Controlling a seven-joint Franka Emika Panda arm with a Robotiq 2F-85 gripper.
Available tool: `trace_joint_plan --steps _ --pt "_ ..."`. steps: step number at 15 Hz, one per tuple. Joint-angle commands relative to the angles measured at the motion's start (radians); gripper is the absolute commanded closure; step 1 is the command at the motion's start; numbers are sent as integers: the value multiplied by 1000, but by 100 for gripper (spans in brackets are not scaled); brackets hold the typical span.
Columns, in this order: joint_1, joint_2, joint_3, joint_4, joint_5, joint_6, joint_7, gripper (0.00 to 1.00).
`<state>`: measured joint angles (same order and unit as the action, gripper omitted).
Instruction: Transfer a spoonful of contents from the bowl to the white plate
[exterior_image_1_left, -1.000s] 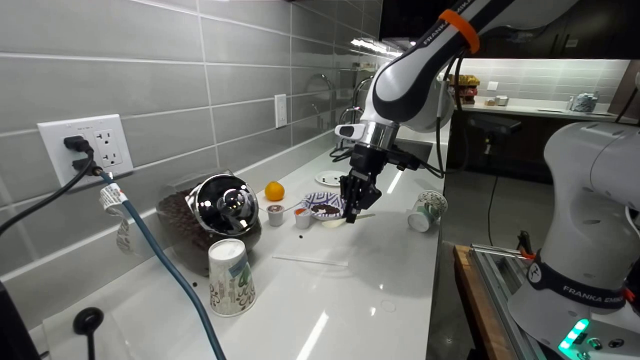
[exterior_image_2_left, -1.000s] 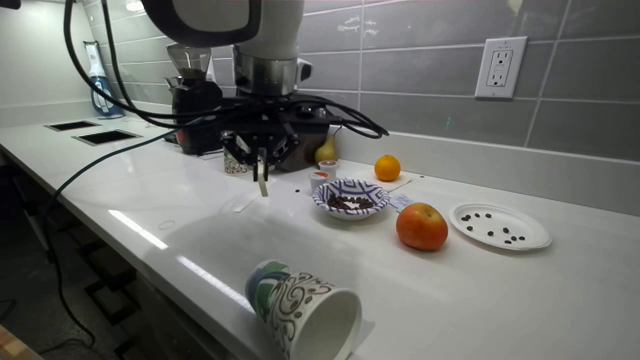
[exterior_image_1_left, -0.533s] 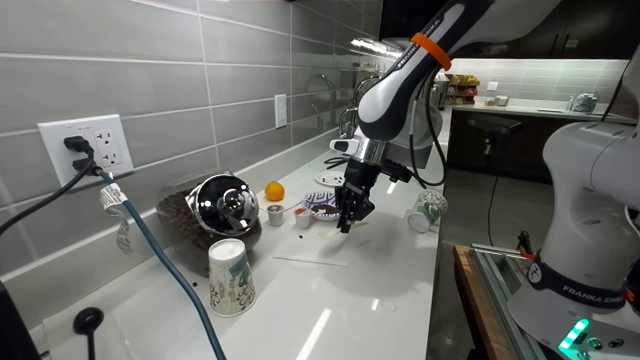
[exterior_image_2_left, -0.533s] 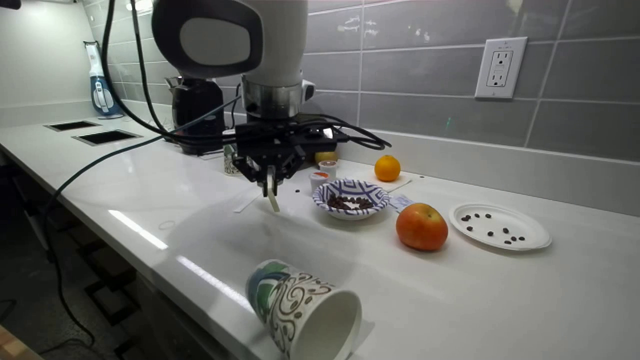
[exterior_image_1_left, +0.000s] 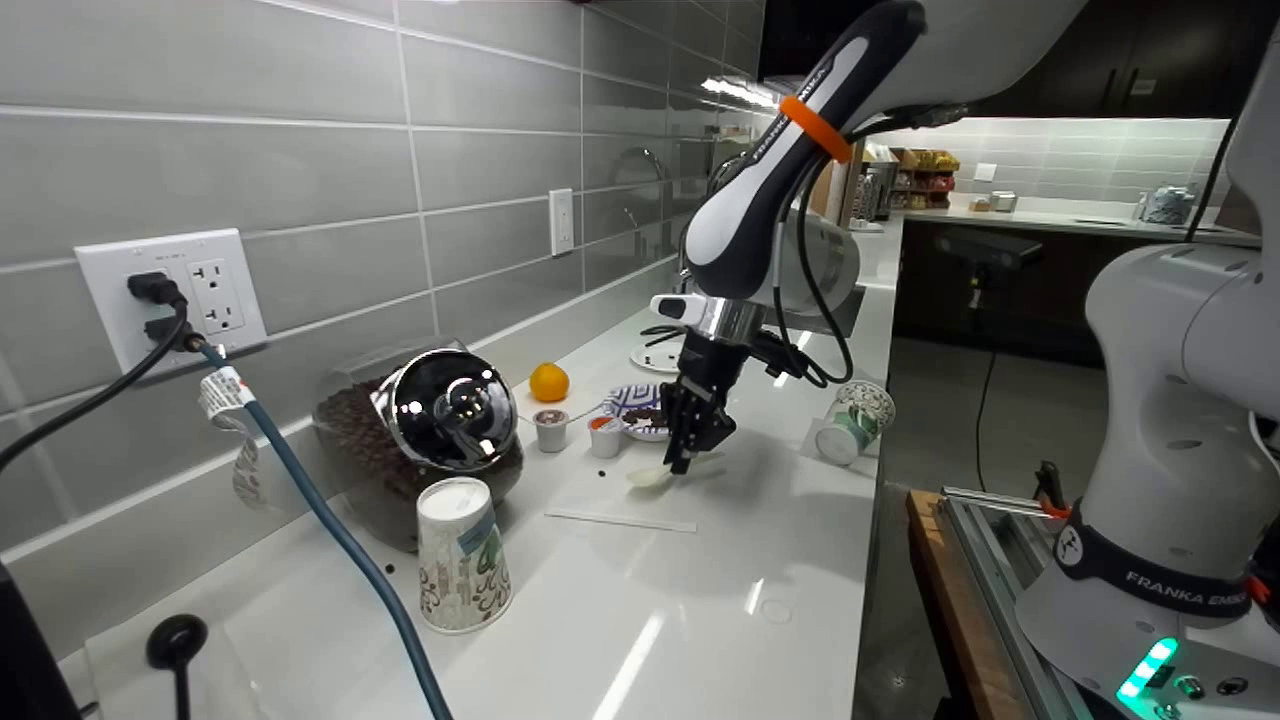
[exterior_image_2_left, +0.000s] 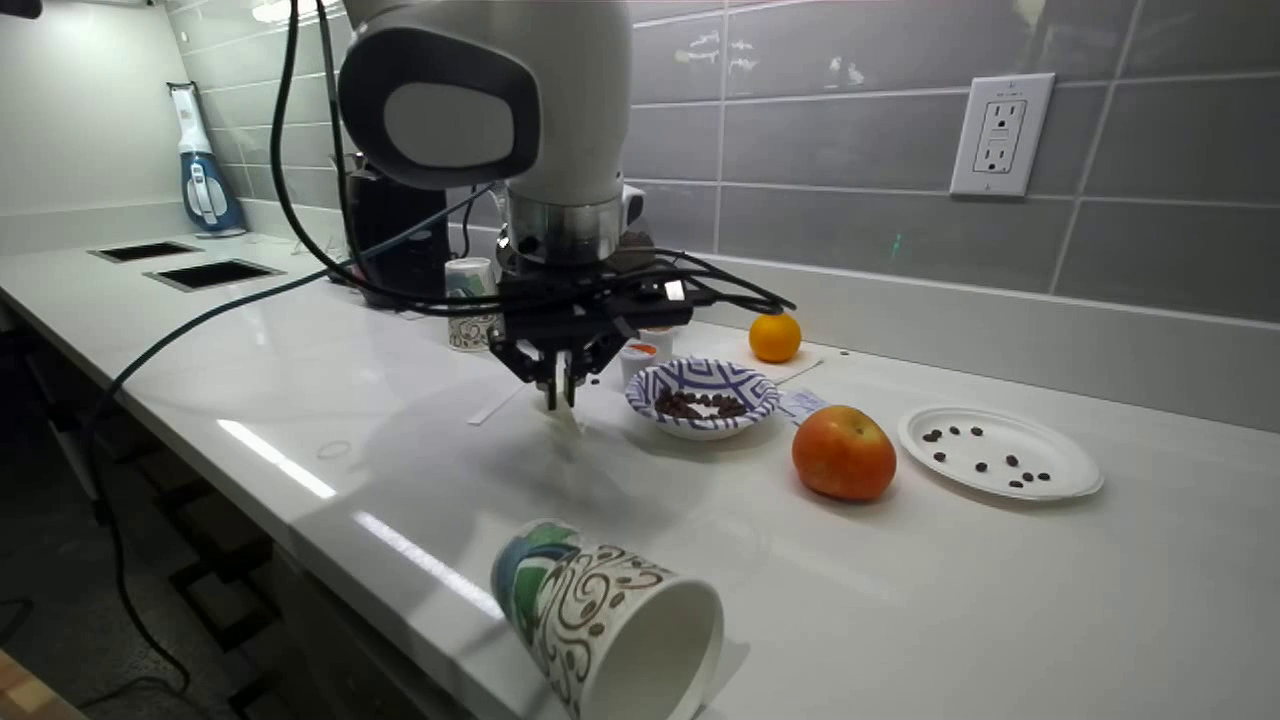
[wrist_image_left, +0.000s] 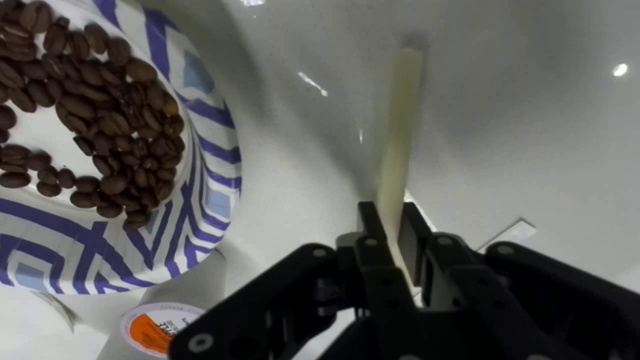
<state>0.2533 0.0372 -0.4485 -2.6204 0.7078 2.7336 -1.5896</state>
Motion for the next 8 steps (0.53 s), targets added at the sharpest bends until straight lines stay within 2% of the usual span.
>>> trace_joint_plan --steps 1,2,4,8 --pt "0 64 14 38 78 24 -73 96" --pt "0 71 16 42 85 24 -81 62" --pt "-1 73 15 44 72 23 -76 55" --pt "7 44 -6 37 -18 25 26 27"
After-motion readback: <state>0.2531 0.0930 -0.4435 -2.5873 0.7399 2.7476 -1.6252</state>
